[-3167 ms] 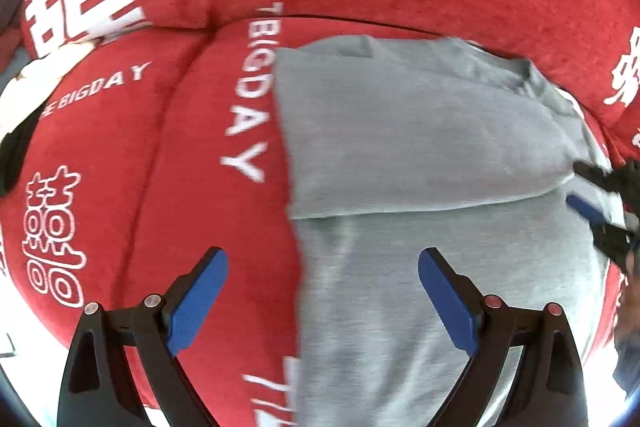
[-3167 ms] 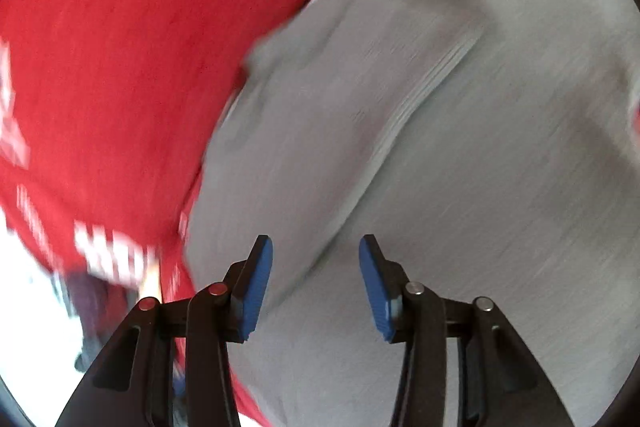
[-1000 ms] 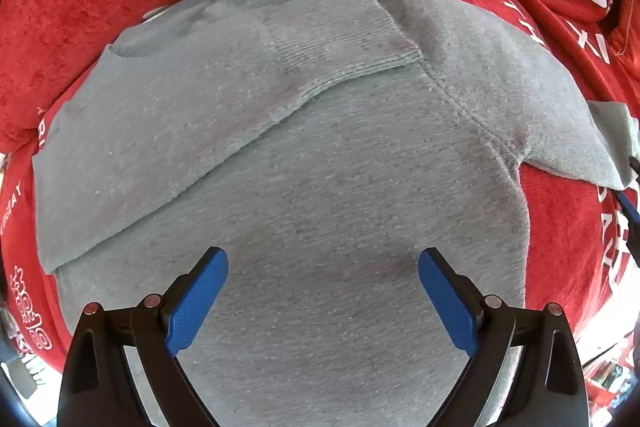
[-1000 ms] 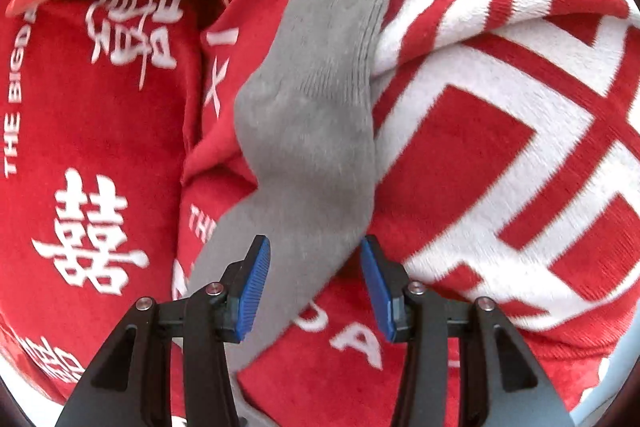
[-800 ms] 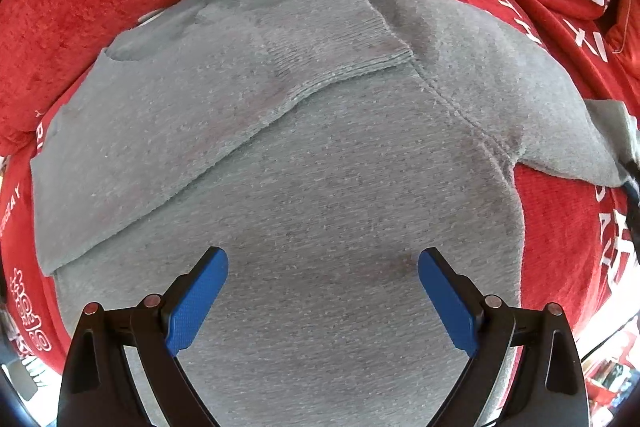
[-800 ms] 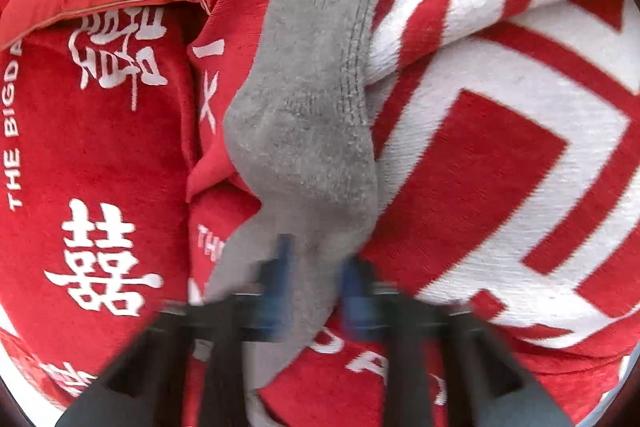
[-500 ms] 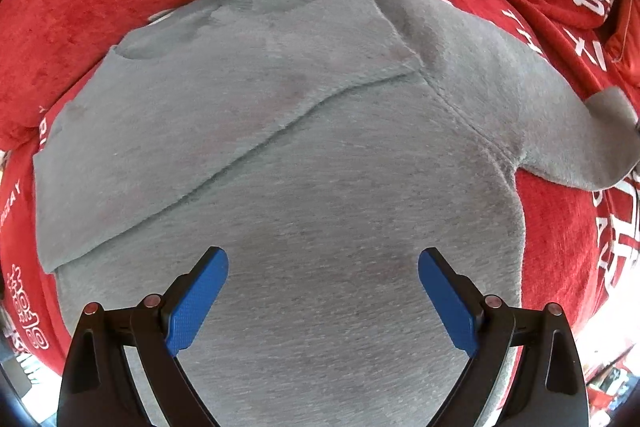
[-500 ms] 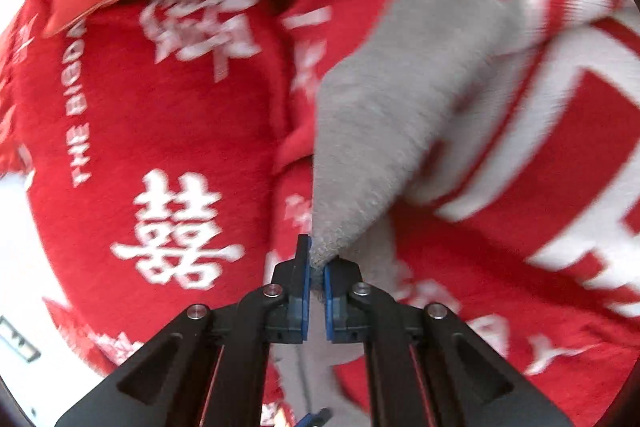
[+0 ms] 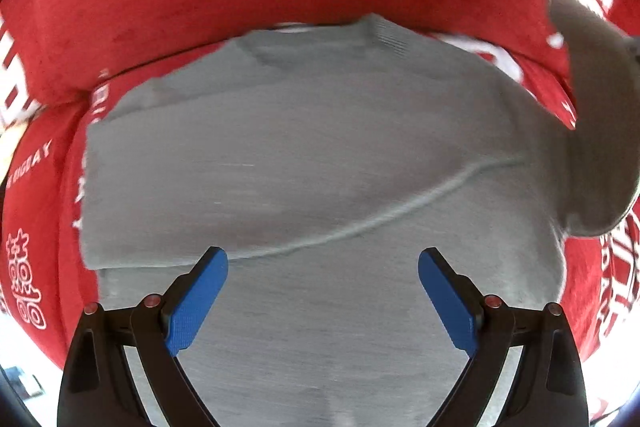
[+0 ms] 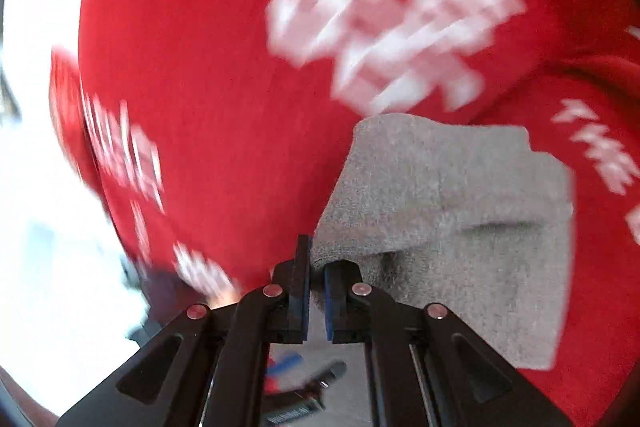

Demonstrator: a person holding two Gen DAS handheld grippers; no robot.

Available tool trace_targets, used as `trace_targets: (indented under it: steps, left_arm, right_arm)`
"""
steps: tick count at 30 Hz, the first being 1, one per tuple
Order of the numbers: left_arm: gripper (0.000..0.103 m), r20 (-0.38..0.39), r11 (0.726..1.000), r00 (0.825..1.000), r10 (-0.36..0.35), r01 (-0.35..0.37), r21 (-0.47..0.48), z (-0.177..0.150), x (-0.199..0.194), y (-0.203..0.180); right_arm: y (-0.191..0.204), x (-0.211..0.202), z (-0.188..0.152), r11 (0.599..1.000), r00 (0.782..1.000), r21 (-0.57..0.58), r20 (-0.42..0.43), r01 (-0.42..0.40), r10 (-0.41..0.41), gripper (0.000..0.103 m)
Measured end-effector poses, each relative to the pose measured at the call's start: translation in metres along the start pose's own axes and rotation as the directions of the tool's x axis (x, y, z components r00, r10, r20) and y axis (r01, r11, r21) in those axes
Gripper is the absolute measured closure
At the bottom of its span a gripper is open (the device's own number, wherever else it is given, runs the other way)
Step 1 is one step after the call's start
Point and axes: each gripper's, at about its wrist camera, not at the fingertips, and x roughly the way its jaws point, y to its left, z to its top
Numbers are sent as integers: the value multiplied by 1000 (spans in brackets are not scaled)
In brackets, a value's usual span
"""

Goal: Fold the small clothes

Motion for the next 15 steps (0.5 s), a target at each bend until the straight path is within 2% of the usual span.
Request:
trace_targets:
  steps: [2,4,6,8,9,10,11,13,14,15]
  left_arm:
    - [6,8,999,1000,16,-16,-29,2,5,14]
    - [6,5,998,999,31,-31,-49,-3,7,38]
    - [6,-9,996,999,38,-38,-75,-11,12,51]
    - [6,-19,994,999,38,-40,-98,-17,15,65]
    - [6,-22,993,999,38,-40,-107,-21,17,67]
    - [6,-25,993,999,36,-38,-116,-25,17,73]
    - [6,-27,992,999,34,-37,-120,-29,18,76]
    - [6,-34,991,999,31,-35,-126,-36,20,84]
    - [6,-41,991,999,28,-33,-129,-39,21,87]
    - [6,-46,991,999,25,-31,-131,-41,21,90]
  right_arm:
    - [18,43,-12,996,993,-82,-103,44,-52,97]
    - [25,86,-28,987,970,-128,-211,93,-119,93]
    - [18,128,-47,978,927,-131,-321,160,-194,92]
    - [7,151,-61,955,876,-128,-379,269,-298,91]
    - [2,153,-64,949,868,-111,-385,294,-314,91]
    - [-1,149,-64,956,882,-63,-371,288,-290,89]
    - [-6,141,-64,962,906,7,-339,273,-254,84]
    - [-15,125,-63,962,942,127,-270,241,-200,80]
    - [-23,116,-60,954,962,214,-220,211,-163,80]
    - [-31,112,-58,941,971,278,-186,195,-147,80]
